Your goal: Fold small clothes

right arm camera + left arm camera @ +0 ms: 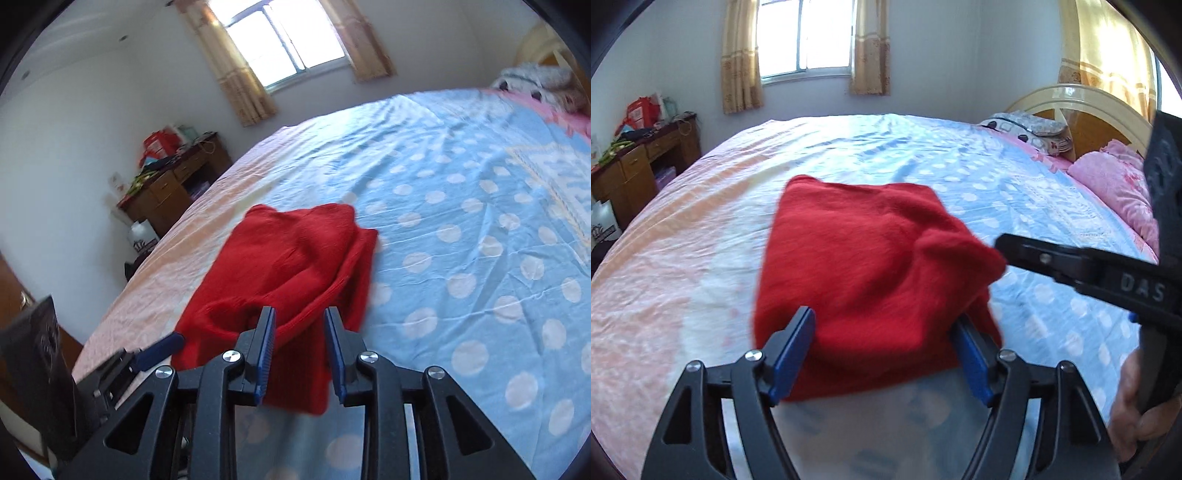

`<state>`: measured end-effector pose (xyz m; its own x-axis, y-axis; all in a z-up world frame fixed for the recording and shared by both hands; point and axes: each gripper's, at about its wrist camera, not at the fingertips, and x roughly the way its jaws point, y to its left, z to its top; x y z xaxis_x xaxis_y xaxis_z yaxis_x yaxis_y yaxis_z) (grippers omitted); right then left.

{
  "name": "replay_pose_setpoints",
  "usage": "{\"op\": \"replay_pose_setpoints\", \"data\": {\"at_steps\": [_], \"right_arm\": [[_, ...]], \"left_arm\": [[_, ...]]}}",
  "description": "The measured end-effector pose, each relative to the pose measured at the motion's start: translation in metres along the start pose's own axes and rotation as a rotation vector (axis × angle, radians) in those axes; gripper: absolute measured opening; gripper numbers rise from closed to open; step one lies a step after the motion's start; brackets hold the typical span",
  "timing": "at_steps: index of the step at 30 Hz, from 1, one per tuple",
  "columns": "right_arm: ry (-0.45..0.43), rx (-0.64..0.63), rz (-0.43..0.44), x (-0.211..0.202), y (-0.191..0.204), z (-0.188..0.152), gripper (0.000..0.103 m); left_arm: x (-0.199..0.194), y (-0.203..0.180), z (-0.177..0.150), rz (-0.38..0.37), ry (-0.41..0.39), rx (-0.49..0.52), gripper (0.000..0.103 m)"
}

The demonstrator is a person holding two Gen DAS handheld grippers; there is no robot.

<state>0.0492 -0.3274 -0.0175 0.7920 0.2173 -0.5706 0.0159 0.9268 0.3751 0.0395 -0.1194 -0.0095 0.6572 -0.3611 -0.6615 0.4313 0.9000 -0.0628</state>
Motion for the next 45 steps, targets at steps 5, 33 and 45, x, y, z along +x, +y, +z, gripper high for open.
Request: {"op": "replay_pose_setpoints", "data": {"at_steps": [5,33,45], "right_arm": [[0.008,0.041,0.093,-0.005,0.016,-0.007,0.028],[-0.012,0.047,-0.013,-0.019,-0.015,-0.043,0.028],[0.087,0.034,-0.038,0.037,0.005,-0.054,0.006]], "left_arm": [[-0.01,0.034,-0.005,0.009,0.005,-0.093,0.081],[0.039,0.067,-0.011,0.065,0.045,-0.171,0.096],[0.014,0.07,0.008,0.075,-0.002,-0.118,0.096]]}}
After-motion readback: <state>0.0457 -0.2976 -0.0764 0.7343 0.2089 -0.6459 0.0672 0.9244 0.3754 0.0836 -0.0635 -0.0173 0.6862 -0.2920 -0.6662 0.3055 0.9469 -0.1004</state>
